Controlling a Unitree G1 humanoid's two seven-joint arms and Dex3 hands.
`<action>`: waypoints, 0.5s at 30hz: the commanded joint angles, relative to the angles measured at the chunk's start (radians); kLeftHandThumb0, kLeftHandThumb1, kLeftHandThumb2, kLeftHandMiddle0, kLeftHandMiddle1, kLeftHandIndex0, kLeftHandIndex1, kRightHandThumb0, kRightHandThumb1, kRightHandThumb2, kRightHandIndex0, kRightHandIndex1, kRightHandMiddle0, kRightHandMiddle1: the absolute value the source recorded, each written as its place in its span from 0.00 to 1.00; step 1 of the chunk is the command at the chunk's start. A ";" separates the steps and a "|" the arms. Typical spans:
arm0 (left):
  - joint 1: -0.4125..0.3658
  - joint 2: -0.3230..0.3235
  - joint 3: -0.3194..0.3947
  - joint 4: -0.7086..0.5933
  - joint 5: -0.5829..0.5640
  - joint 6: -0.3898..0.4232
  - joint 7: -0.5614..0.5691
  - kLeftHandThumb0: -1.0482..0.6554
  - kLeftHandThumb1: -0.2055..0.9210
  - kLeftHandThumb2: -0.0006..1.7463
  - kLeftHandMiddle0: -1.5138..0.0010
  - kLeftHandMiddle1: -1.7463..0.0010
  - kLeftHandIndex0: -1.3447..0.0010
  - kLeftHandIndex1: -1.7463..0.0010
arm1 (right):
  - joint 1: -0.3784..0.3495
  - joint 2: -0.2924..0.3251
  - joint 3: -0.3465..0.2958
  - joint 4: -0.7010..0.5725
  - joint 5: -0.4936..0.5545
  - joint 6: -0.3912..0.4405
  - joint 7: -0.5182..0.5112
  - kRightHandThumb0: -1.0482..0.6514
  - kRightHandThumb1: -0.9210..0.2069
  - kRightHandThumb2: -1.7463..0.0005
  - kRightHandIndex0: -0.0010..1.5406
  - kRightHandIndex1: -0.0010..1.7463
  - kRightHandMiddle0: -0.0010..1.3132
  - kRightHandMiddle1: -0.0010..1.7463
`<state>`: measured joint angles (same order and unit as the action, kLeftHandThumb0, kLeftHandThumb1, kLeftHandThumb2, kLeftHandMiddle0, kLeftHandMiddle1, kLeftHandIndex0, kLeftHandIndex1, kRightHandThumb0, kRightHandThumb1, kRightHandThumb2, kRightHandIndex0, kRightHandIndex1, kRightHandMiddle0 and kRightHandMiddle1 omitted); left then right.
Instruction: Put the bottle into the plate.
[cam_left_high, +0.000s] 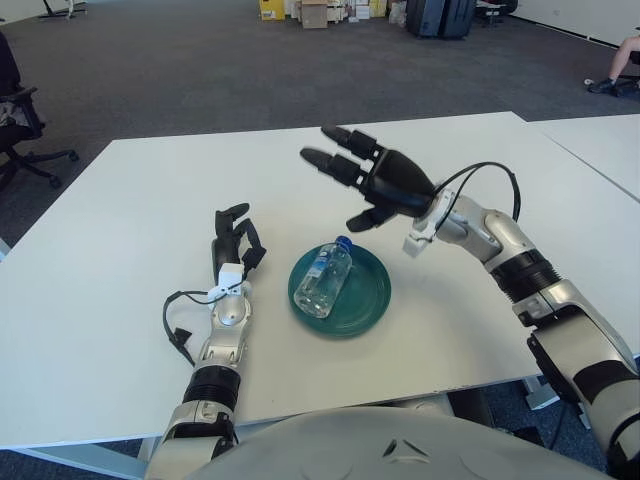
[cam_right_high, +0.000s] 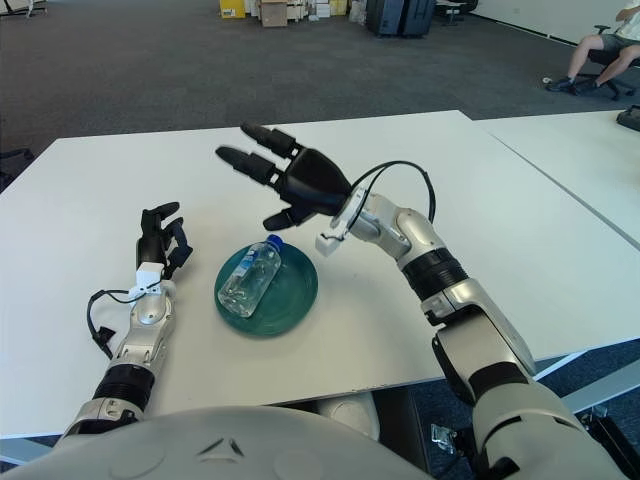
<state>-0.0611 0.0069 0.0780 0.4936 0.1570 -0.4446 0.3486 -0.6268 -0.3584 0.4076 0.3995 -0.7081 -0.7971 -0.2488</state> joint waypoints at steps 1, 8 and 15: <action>-0.011 -0.001 0.003 -0.029 -0.004 0.001 0.001 0.23 1.00 0.48 0.70 0.75 0.87 0.38 | -0.012 0.033 -0.066 0.044 0.131 0.045 0.038 0.01 0.00 0.47 0.10 0.01 0.01 0.14; -0.002 -0.008 0.005 -0.053 0.007 0.020 0.018 0.25 1.00 0.47 0.69 0.74 0.83 0.36 | 0.031 0.173 -0.267 0.178 0.612 0.197 0.195 0.06 0.00 0.55 0.13 0.01 0.00 0.28; 0.006 -0.019 0.010 -0.075 -0.001 0.038 0.015 0.26 1.00 0.46 0.69 0.74 0.83 0.36 | 0.066 0.286 -0.413 0.322 0.855 0.318 0.276 0.14 0.00 0.53 0.23 0.04 0.00 0.62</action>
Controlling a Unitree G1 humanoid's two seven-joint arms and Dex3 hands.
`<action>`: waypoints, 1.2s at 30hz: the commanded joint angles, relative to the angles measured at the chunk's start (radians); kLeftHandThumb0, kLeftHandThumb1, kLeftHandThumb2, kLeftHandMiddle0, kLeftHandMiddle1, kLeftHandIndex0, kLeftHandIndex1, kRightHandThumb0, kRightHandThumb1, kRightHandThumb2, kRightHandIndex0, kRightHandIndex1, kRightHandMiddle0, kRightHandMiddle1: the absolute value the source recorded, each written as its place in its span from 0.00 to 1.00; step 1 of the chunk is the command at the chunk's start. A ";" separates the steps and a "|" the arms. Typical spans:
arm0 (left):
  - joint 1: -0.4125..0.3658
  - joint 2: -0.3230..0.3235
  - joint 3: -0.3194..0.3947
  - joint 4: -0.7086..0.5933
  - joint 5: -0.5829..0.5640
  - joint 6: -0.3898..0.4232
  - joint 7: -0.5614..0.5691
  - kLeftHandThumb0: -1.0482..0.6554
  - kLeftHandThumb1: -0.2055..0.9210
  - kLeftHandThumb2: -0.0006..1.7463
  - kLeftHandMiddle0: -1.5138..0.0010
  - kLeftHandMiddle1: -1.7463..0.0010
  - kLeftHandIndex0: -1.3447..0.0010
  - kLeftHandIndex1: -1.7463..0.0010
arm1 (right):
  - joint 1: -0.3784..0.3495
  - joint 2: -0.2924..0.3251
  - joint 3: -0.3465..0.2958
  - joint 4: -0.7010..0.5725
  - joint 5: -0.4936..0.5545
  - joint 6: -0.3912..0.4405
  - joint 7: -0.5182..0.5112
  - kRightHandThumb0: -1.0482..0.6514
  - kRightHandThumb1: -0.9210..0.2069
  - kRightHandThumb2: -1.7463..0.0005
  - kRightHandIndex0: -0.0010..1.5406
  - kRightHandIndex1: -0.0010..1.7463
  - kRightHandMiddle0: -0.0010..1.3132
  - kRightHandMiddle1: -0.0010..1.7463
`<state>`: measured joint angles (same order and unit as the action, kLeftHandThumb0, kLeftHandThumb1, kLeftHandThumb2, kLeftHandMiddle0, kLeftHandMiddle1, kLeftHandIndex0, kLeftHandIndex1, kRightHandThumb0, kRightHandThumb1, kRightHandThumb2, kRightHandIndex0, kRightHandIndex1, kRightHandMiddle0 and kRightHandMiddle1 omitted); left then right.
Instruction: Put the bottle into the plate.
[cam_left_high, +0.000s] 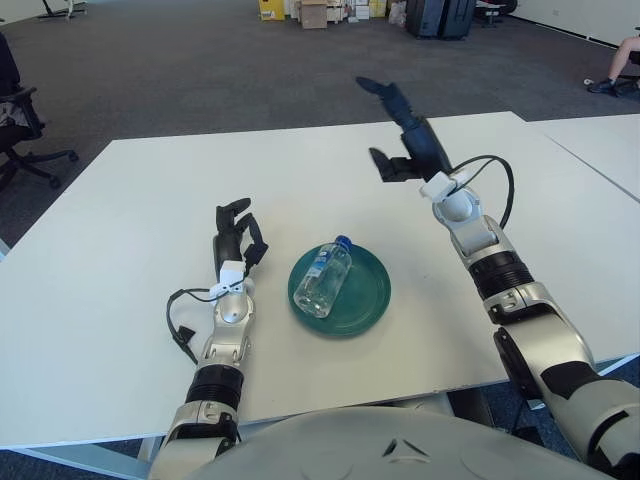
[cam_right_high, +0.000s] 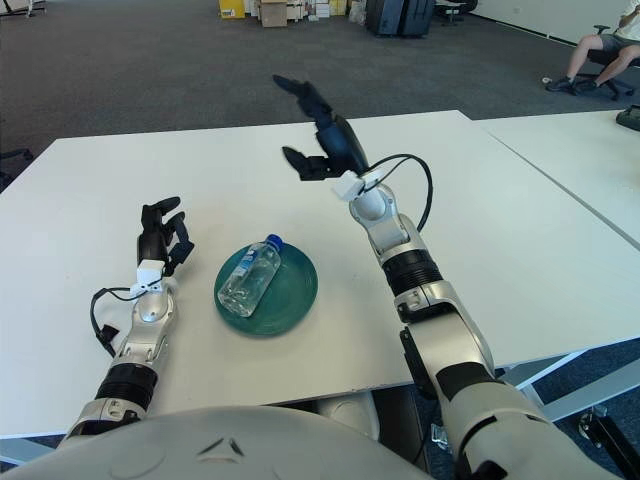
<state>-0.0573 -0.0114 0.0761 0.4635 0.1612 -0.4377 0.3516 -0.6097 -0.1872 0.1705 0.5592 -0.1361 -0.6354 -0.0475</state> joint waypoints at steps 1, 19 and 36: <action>0.003 -0.002 0.012 -0.047 -0.006 0.033 0.012 0.26 1.00 0.46 0.69 0.74 0.83 0.36 | 0.045 0.137 -0.195 0.200 0.309 0.179 0.085 0.15 0.00 0.53 0.24 0.05 0.01 0.63; 0.021 -0.001 0.020 -0.080 -0.006 0.054 -0.002 0.27 1.00 0.45 0.68 0.73 0.83 0.37 | 0.103 0.276 -0.322 0.375 0.376 0.228 0.109 0.20 0.00 0.53 0.33 0.09 0.01 0.64; 0.017 0.003 0.026 -0.066 -0.004 0.040 -0.007 0.26 1.00 0.45 0.69 0.73 0.83 0.37 | 0.178 0.279 -0.339 0.334 0.358 0.307 0.133 0.29 0.02 0.62 0.34 0.12 0.19 0.69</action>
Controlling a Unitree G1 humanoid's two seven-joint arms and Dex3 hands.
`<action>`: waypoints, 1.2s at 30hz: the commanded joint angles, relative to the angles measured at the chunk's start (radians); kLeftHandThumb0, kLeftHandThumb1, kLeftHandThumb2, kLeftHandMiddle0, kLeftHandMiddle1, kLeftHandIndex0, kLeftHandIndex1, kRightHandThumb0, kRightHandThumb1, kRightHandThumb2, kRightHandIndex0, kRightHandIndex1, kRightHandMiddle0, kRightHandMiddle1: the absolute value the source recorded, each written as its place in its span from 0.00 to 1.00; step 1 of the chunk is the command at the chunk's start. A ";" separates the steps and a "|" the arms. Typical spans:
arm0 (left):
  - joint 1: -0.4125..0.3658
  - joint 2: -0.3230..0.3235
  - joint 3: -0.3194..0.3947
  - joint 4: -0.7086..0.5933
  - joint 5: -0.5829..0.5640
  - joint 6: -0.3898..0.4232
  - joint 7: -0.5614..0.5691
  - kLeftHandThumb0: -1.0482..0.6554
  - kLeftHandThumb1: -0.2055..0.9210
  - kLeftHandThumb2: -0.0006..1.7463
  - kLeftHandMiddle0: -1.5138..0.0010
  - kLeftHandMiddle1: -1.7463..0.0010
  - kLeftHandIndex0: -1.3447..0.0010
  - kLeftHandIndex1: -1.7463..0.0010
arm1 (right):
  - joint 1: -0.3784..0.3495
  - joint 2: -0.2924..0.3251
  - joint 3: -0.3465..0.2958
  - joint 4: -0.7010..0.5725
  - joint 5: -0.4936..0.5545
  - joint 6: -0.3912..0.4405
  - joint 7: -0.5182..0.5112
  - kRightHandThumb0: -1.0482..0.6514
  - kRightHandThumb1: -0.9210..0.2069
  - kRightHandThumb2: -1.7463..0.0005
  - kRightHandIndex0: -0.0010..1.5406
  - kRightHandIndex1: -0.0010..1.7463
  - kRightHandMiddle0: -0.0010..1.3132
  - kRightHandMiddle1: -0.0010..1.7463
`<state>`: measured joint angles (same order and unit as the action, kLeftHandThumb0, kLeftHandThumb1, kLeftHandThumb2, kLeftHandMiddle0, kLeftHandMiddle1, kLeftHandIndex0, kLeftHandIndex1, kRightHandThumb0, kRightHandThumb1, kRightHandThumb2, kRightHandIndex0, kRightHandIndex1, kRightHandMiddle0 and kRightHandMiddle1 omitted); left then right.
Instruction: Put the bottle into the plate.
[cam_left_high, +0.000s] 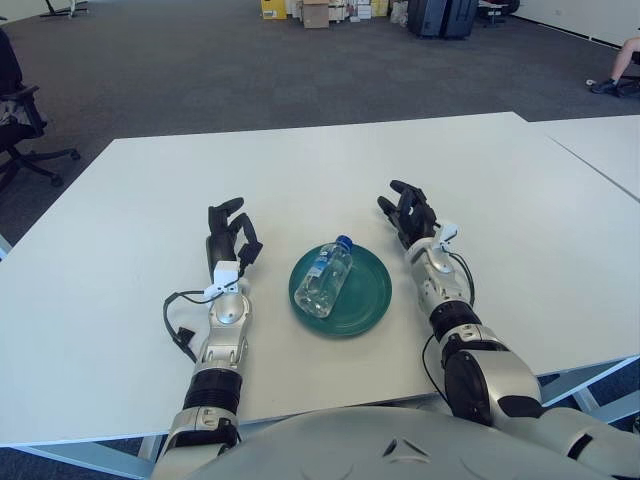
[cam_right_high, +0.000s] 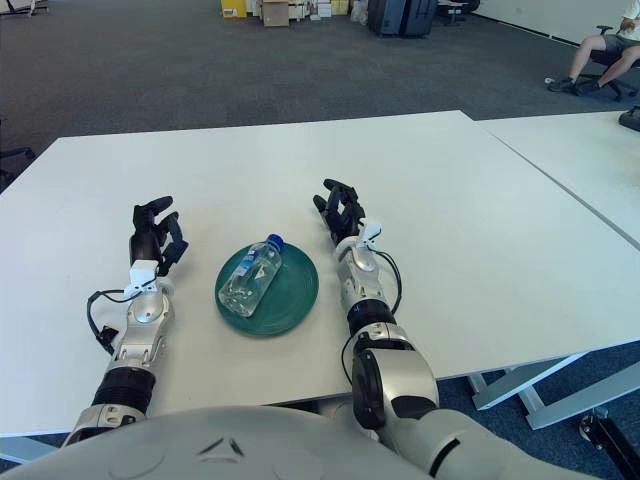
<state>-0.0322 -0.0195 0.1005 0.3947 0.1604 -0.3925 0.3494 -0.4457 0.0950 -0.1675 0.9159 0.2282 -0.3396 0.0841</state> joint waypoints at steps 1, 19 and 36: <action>-0.008 0.012 0.002 0.003 -0.002 -0.005 -0.005 0.26 1.00 0.45 0.69 0.74 0.83 0.37 | 0.021 -0.002 0.001 -0.028 -0.011 0.011 0.000 0.29 0.03 0.62 0.34 0.13 0.20 0.69; -0.012 0.024 0.002 0.003 0.000 0.001 -0.015 0.25 1.00 0.47 0.70 0.74 0.84 0.37 | 0.112 -0.059 0.075 0.038 -0.183 -0.113 -0.043 0.37 0.16 0.48 0.28 0.21 0.21 0.64; -0.008 0.026 0.004 -0.004 -0.004 0.000 -0.021 0.26 1.00 0.47 0.69 0.73 0.84 0.37 | 0.159 -0.145 0.181 0.094 -0.369 -0.305 -0.124 0.23 0.00 0.63 0.20 0.20 0.05 0.60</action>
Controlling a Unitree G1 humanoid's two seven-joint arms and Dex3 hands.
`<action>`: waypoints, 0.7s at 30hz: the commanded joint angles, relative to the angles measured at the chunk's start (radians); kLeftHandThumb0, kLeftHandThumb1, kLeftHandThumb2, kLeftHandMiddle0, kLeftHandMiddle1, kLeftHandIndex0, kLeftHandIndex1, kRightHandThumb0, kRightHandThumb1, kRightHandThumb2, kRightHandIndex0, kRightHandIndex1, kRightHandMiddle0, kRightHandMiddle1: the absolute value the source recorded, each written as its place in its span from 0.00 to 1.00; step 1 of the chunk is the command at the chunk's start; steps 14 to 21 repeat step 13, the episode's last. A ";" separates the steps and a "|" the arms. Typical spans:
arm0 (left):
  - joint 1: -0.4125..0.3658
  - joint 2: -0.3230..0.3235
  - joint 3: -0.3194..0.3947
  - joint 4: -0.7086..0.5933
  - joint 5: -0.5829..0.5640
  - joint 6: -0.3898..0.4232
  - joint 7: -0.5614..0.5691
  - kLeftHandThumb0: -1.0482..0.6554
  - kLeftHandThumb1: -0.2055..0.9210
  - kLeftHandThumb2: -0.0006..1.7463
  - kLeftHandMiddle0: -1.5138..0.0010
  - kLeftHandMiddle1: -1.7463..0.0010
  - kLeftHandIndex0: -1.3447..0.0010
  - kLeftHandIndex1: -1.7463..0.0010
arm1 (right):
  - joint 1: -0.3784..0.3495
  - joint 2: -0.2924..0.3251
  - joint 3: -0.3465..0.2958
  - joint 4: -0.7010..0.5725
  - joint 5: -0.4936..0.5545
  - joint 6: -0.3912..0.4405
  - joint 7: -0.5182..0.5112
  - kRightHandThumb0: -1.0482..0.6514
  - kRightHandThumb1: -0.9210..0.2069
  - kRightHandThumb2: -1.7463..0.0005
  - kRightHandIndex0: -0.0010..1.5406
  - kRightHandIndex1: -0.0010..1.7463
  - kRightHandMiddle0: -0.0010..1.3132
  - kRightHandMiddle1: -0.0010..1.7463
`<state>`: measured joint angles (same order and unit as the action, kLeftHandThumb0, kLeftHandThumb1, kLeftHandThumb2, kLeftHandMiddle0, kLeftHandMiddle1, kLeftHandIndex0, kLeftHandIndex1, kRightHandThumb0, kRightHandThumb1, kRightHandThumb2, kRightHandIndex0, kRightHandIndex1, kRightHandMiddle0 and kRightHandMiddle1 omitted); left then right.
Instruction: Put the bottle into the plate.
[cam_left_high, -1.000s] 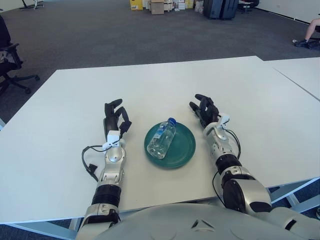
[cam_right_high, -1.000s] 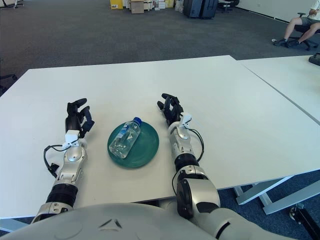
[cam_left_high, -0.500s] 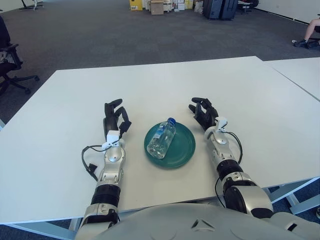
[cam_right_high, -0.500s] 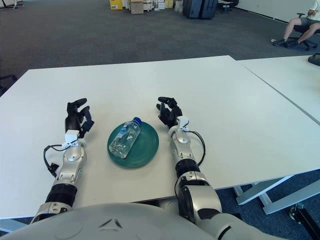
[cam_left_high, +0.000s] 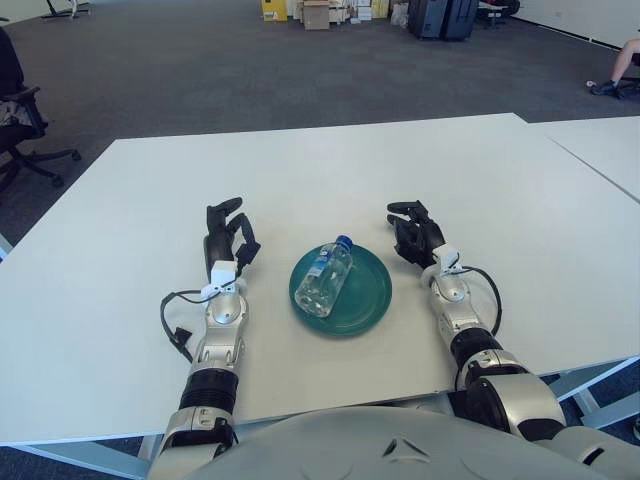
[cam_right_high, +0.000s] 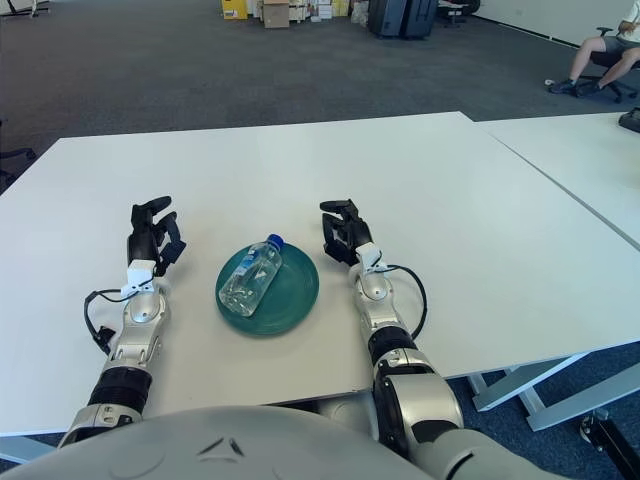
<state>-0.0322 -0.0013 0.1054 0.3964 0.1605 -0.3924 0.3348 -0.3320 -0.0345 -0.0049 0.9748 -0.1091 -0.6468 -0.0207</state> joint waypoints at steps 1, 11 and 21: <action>-0.008 0.008 -0.001 -0.006 -0.004 0.000 -0.007 0.26 1.00 0.47 0.69 0.73 0.84 0.37 | 0.047 -0.017 0.022 0.037 -0.038 -0.006 -0.025 0.22 0.00 0.63 0.20 0.20 0.04 0.60; -0.009 0.004 -0.001 -0.008 -0.015 -0.002 -0.017 0.26 1.00 0.47 0.68 0.73 0.84 0.37 | 0.042 -0.021 0.043 0.058 -0.055 -0.053 -0.068 0.19 0.00 0.65 0.21 0.21 0.04 0.62; -0.009 0.004 -0.001 -0.009 -0.017 -0.002 -0.019 0.26 1.00 0.47 0.68 0.72 0.84 0.37 | 0.040 -0.020 0.042 0.060 -0.048 -0.053 -0.064 0.19 0.00 0.66 0.21 0.21 0.04 0.62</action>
